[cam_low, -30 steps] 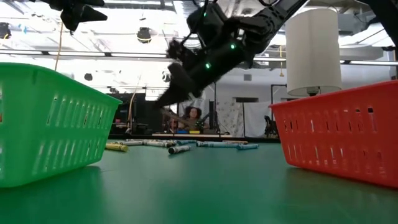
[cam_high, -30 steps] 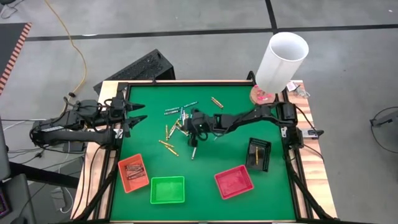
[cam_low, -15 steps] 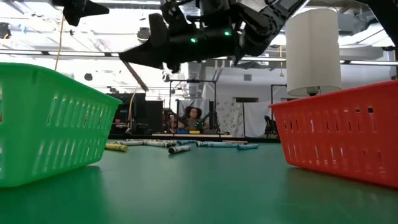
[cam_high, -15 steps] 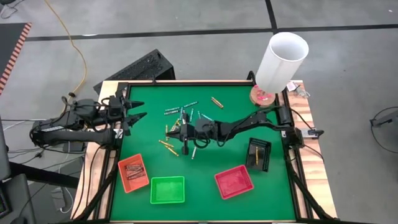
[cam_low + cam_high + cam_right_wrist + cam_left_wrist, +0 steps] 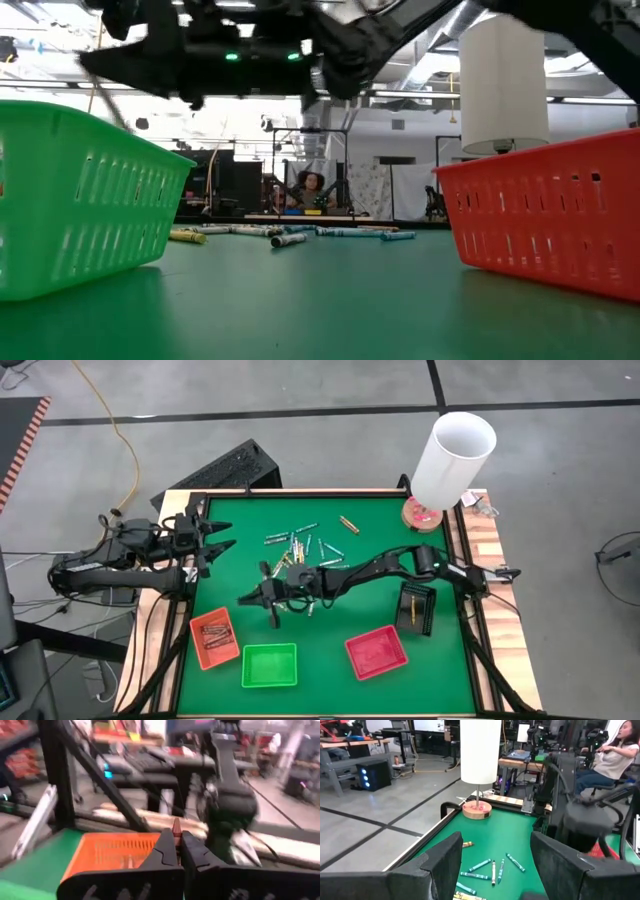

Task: Sort crayons
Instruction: Put the brown crayon into the orange bin

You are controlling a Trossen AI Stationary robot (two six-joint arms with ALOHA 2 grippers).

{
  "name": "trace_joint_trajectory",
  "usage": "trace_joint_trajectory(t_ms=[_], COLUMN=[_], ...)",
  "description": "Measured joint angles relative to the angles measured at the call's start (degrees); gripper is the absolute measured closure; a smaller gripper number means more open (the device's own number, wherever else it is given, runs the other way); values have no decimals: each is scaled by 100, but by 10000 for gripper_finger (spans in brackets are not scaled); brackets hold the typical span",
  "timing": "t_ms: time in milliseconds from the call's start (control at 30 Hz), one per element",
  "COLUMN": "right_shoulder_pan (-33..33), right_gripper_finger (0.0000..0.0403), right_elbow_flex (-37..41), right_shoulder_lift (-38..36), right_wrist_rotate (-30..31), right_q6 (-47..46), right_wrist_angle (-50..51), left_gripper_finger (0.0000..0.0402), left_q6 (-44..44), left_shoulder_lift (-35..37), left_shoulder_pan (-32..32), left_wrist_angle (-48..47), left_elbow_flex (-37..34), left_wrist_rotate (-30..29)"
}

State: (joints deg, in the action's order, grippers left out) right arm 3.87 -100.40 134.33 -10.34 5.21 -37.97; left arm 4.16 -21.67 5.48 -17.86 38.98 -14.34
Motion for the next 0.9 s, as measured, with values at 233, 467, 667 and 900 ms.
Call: trace_joint_trajectory(t_ms=[233,467,667,900], right_shoulder_pan=[79,150,151,128], right_gripper_finger=[403,403,403,403], right_elbow_flex=[-1852,-3462,-3366,-3381], right_shoulder_lift=[1134,2060,2091,2091], right_wrist_rotate=[-633,-1126,-1241,-1975], right_q6=[-92,-92,-104,-27], right_wrist_angle=[834,1430,1003,107], left_gripper_finger=[178,178,178,178], left_q6=[12,17,17,15], left_shoulder_lift=[0,0,0,0], left_shoulder_pan=[0,2,0,1], left_wrist_angle=[95,104,138,268], left_elbow_flex=[-1,0,0,0], left_wrist_rotate=[13,17,19,19])
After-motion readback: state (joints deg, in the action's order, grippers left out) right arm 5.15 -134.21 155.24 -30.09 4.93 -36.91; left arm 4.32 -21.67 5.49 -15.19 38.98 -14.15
